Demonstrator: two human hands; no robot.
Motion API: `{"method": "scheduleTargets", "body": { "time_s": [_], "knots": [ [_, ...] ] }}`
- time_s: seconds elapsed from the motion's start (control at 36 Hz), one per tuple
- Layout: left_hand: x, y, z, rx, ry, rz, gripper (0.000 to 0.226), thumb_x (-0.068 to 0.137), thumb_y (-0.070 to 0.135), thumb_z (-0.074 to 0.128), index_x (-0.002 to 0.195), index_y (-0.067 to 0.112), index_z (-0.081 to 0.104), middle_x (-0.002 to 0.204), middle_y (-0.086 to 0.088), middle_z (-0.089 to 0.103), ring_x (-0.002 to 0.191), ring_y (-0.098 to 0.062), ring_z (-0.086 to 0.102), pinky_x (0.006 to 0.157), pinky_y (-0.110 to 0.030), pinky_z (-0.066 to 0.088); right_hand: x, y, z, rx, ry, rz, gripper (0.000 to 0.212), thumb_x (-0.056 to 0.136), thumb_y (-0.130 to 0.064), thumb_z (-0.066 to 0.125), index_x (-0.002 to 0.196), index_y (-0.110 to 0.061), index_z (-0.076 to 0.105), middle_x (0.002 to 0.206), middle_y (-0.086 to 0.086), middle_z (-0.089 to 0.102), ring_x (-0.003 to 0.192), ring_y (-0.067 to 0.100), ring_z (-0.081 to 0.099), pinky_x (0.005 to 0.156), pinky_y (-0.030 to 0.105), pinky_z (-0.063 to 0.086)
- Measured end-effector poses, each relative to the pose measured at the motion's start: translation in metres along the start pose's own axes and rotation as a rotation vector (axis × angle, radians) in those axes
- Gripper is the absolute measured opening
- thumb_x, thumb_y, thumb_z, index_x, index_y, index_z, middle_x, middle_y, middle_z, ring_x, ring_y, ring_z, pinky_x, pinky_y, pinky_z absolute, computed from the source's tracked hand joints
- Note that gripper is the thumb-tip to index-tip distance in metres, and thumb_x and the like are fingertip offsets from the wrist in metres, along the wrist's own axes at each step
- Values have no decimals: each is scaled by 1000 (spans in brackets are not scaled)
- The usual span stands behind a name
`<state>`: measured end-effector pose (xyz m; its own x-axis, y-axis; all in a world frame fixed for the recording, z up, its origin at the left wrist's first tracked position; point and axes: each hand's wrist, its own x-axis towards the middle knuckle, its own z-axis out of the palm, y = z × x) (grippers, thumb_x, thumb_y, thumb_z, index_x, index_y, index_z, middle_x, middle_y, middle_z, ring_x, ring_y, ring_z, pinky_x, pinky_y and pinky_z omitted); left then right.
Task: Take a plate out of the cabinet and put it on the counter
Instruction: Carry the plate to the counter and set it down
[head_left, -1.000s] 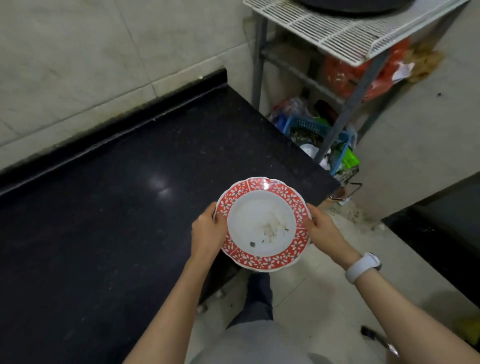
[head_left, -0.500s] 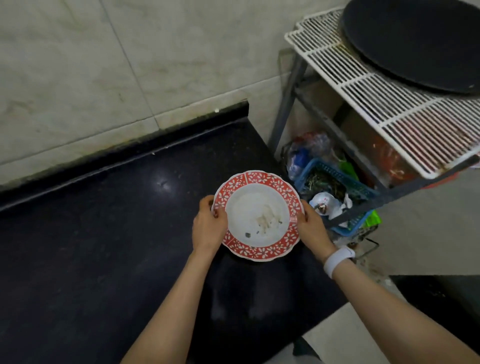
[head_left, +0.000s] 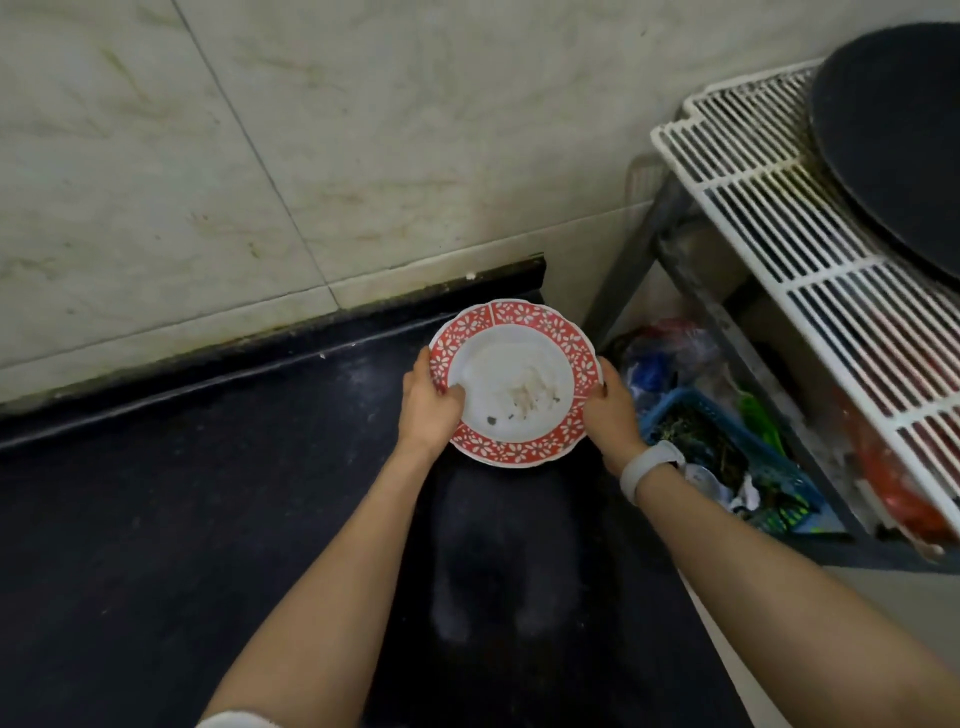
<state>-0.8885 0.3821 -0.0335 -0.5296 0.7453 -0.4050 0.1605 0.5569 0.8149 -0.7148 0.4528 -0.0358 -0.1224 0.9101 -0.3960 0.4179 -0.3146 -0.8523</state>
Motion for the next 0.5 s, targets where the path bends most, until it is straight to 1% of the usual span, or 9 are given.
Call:
{"method": "scheduleTargets", "body": {
  "time_s": [0.08, 0.14, 0.25, 0.31, 0.36, 0.39, 0.44, 0.47, 0.5],
  "knots": [
    [14, 6, 0, 19, -13, 8, 68, 87, 12, 52, 147, 18, 18, 145, -15, 34, 126, -33, 46, 93, -36, 42, 10, -9, 4, 50, -1, 11, 32, 89, -22, 44, 120, -23, 50, 124, 8, 58, 110, 24, 55, 97, 42, 46],
    [20, 9, -2, 19, -29, -2, 69, 87, 14, 52, 147, 19, 17, 145, -14, 34, 124, -34, 47, 95, -38, 44, 16, -12, 7, 68, -5, 37, 36, 90, -23, 41, 126, -21, 46, 126, 8, 57, 113, 25, 53, 100, 44, 45],
    [25, 18, -8, 16, -83, -19, 64, 87, 13, 53, 144, 16, 23, 142, -16, 39, 122, -34, 49, 97, -42, 46, 29, -7, 7, 24, -45, 109, 59, 87, -44, 38, 140, -24, 24, 142, 8, 45, 126, 30, 46, 107, 52, 38],
    [23, 20, -12, 24, -132, -9, 63, 86, 10, 54, 142, 15, 26, 139, -17, 43, 120, -34, 51, 96, -44, 48, 31, -2, 6, 18, -65, 130, 61, 88, -48, 35, 142, -25, 17, 144, 9, 42, 128, 31, 44, 108, 52, 38],
    [19, 20, -18, 68, -158, 12, 59, 84, 11, 55, 138, 17, 32, 135, -15, 48, 119, -32, 53, 96, -43, 48, 22, -3, 4, 25, -81, 131, 61, 88, -50, 35, 141, -24, 18, 144, 8, 43, 128, 30, 44, 107, 52, 38],
    [15, 19, -20, 97, -150, 34, 55, 82, 15, 56, 133, 19, 36, 134, -13, 50, 119, -31, 53, 96, -43, 48, 16, -3, 4, 40, -92, 124, 61, 87, -51, 37, 140, -24, 22, 143, 7, 44, 127, 30, 45, 106, 53, 39],
    [3, 12, -26, 187, -90, 74, 50, 78, 29, 56, 126, 21, 43, 134, -13, 51, 123, -31, 50, 101, -46, 46, 1, 4, 4, 51, -88, 128, 55, 85, -48, 40, 134, -23, 32, 141, 6, 46, 125, 29, 47, 105, 53, 40],
    [-6, 7, -28, 241, -57, 85, 52, 80, 34, 55, 128, 19, 43, 138, -14, 48, 128, -32, 45, 105, -47, 42, -7, 9, 3, 41, -73, 142, 57, 84, -48, 41, 134, -23, 31, 141, 6, 45, 125, 30, 46, 105, 53, 39],
    [-16, 1, -30, 290, -24, 85, 56, 83, 33, 53, 134, 16, 39, 145, -14, 42, 134, -31, 39, 109, -48, 37, -16, 16, 3, 25, -65, 158, 63, 82, -46, 41, 137, -22, 26, 140, 7, 45, 124, 30, 46, 105, 51, 38]
  ]
}}
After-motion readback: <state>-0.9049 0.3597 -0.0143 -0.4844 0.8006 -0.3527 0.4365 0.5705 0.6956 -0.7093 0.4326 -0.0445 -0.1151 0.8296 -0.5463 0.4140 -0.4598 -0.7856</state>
